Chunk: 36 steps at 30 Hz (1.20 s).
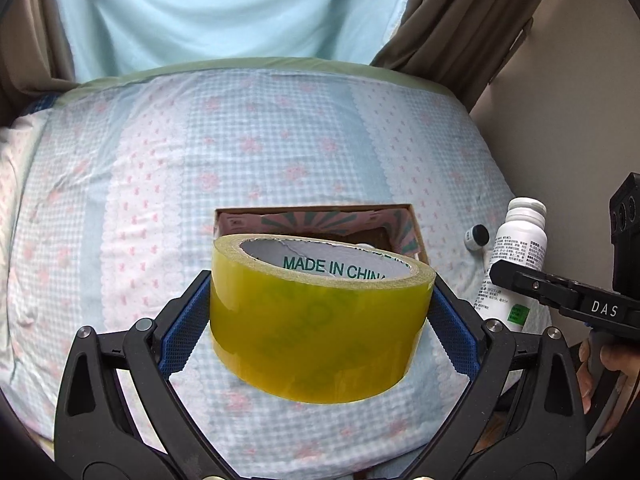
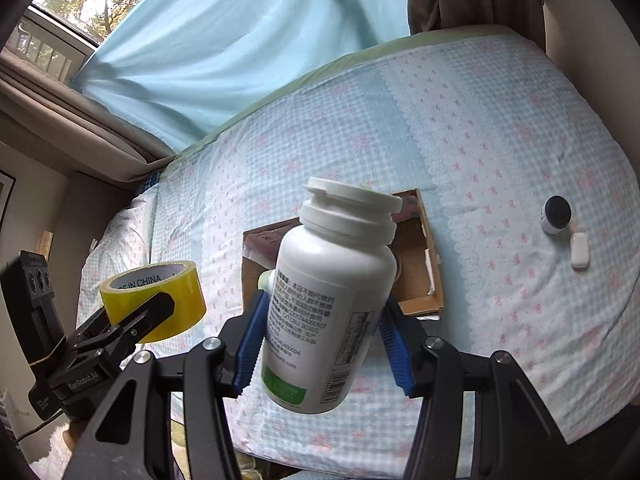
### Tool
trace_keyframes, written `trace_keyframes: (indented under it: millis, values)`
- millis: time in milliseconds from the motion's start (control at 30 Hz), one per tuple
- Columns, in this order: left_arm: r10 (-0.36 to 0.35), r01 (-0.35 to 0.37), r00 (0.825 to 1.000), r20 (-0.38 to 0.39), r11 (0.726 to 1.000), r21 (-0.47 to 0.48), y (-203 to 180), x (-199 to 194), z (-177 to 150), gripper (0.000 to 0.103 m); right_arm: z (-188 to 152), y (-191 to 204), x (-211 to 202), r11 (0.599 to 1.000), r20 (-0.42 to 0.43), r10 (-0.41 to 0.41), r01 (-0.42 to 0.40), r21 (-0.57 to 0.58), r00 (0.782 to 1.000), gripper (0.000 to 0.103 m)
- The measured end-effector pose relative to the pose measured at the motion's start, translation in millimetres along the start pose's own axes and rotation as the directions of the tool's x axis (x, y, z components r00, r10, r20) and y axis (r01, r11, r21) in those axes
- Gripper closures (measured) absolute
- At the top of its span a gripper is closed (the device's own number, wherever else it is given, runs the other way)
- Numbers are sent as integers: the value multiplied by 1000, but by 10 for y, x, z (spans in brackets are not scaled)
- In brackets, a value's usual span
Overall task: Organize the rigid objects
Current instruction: 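Carry the tape roll with the left tool to the box while the right tool carries the pill bottle there, then release the tape roll and pill bottle into the box with both tools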
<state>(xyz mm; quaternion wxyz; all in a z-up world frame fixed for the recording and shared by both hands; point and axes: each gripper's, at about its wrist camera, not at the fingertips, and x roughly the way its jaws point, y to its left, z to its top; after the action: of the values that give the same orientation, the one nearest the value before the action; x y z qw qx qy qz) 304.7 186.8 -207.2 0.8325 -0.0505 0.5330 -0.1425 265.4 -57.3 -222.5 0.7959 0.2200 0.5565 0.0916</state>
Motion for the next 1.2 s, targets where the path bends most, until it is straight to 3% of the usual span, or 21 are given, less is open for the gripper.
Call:
trace_keyframes:
  millis: [267,600,867,1067,1200]
  values:
    - [-5,4,996,-85,1000,-14,429,591,179,5,-18,238,748,999,-99,-29,27,-16,995,53]
    - [21,-21,978,-209,1000,4,633,1548,455,5,131,107,1678,999,-243,-46,45,-12,969,53]
    - [55,-51,938,-342,999,19,725,2182,424,5,303,3,2200,996,-335,-76,53,-76,939,53]
    - [45,-46,912,-408,999,6,729,2353,368,4,388,-82,2375,993,-379,-94,58,-106,921,53]
    - [-8,-20,894,-448,998,-56,769,2413,377,4,445,-4,2350,986,-362,-76,17,-163,929,53]
